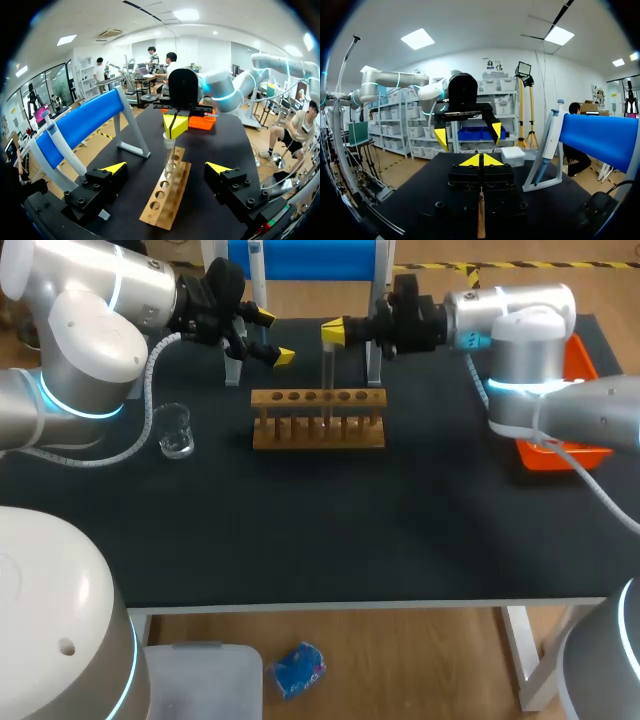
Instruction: Invert the test tube, pick up the pipette, mount the tip to pipette, aspirate from beaker and dispense into the tube, eject the tip, return the pipette, and cap with the stopper.
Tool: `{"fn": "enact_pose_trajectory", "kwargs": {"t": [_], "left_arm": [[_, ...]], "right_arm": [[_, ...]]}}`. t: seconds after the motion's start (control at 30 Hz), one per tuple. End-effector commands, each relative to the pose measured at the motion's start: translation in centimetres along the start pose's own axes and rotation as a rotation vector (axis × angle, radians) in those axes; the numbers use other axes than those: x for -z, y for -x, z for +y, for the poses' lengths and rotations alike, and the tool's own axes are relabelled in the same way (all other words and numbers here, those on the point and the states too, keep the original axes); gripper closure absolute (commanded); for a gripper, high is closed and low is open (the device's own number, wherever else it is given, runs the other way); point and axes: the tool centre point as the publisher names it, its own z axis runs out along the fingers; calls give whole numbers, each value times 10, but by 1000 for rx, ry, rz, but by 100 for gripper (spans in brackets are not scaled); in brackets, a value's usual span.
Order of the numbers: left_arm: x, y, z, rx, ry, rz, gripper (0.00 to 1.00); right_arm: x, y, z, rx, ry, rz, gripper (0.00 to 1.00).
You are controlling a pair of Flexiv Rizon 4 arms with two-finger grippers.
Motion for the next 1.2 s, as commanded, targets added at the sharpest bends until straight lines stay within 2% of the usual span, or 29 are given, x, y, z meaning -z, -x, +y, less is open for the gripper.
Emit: {"fn": "enact_pose_trajectory", "kwargs": {"t": [0.03,0.07,0.1,0.17,0.2,0.4,0.7,0.9,1.2], "left_arm": [[1,1,0,0,2,4,0],[1,1,0,0,2,4,0],[1,1,0,0,2,4,0],[1,1,0,0,2,4,0],[1,1,0,0,2,4,0],[1,1,0,0,2,4,0],[1,1,0,0,2,4,0],[1,1,0,0,2,4,0],[1,1,0,0,2,4,0]], "right_arm": [[3,-3,11,31,-11,-4,100],[4,-4,13,34,-12,-5,100],[5,-4,16,39,-15,-6,67],[6,-4,21,65,-35,-9,44],[7,-4,23,73,-44,-9,0],[16,-1,34,155,-145,-35,0],[47,5,45,235,-300,-53,0],[71,6,32,224,-381,-60,0],[93,7,3,198,-429,-92,0]]}}
